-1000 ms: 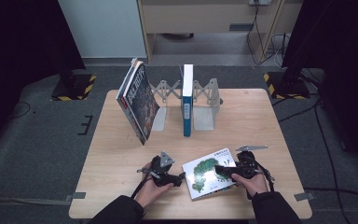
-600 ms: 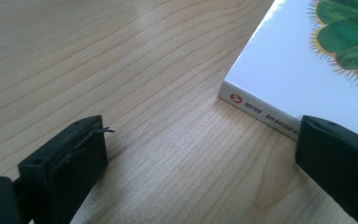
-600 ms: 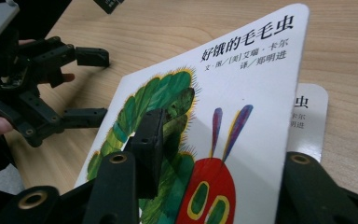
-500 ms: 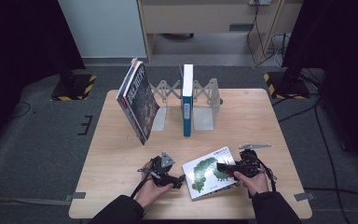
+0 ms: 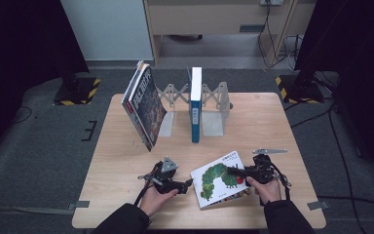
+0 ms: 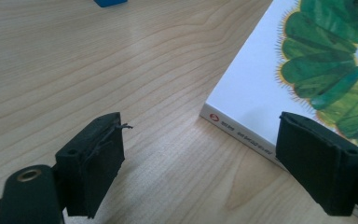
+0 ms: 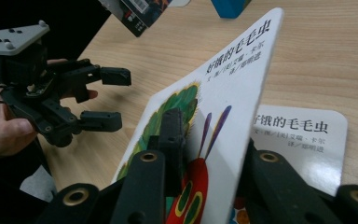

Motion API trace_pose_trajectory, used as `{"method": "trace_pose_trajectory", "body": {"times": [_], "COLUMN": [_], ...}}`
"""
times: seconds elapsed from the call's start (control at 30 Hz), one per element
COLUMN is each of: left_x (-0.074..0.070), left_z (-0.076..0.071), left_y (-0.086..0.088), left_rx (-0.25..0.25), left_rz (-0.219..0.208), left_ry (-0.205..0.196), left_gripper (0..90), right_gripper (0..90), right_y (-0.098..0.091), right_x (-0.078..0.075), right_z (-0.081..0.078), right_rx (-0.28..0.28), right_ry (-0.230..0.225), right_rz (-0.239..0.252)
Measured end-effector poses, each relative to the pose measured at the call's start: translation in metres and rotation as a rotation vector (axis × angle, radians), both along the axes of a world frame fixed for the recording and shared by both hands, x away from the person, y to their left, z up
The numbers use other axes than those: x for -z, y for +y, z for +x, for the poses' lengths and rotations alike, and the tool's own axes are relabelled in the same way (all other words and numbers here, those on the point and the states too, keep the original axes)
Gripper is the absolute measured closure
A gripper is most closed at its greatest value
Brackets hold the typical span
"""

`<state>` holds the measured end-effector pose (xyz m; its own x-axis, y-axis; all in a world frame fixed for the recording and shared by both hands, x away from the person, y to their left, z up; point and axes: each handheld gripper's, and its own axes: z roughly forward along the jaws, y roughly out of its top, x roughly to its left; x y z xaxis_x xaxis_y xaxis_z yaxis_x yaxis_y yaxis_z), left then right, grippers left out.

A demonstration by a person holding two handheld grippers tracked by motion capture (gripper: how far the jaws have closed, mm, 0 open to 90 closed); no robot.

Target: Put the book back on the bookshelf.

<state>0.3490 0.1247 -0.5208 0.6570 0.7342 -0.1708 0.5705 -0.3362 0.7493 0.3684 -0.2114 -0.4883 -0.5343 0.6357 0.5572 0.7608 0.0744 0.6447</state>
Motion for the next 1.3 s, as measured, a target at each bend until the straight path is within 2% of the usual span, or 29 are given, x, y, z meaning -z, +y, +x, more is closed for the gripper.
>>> {"method": "trace_pose_trajectory", "body": {"times": [0.13, 0.37, 0.47, 0.63, 0.77, 0.83, 0.9, 1.0, 1.17, 1.3], "left_x": [-0.002, 0.0, 0.001, 0.004, 0.007, 0.01, 0.012, 0.018, 0.019, 0.019], "left_z": [-0.002, -0.004, -0.004, -0.005, -0.003, -0.003, -0.002, 0.001, 0.003, 0.003], "left_y": [-0.001, -0.005, -0.007, -0.011, -0.017, -0.022, -0.027, -0.033, -0.034, -0.034], "left_rx": [0.016, 0.043, 0.057, 0.076, 0.094, 0.113, 0.124, 0.139, 0.136, 0.121], "left_rz": [-0.054, -0.089, -0.119, -0.137, -0.203, -0.218, -0.214, -0.239, -0.247, -0.24], "left_ry": [0.035, 0.064, 0.078, 0.091, 0.119, 0.125, 0.112, 0.146, 0.149, 0.136], "left_gripper": [14.3, 13.9, 13.5, 13.4, 13.1, 13.1, 13.4, 11.2, 11.1, 13.6], "right_gripper": [80.0, 83.2, 84.0, 87.1, 87.5, 87.4, 87.3, 86.9, 84.4, 75.8], "right_y": [-0.001, -0.001, 0.0, -0.003, -0.004, -0.004, -0.004, -0.005, -0.006, -0.004], "right_x": [-0.003, -0.008, -0.011, -0.018, -0.02, -0.019, -0.019, -0.017, -0.015, -0.013], "right_z": [0.0, -0.001, -0.003, -0.006, -0.007, -0.007, -0.006, -0.005, -0.004, -0.004], "right_rx": [-0.01, -0.028, -0.043, -0.055, -0.059, -0.059, -0.058, -0.055, -0.033, 0.004], "right_ry": [-0.005, -0.028, -0.063, -0.141, -0.157, -0.156, -0.155, -0.155, -0.153, -0.157], "right_rz": [0.031, 0.068, 0.077, 0.142, 0.162, 0.161, 0.161, 0.152, 0.1, 0.001]}}
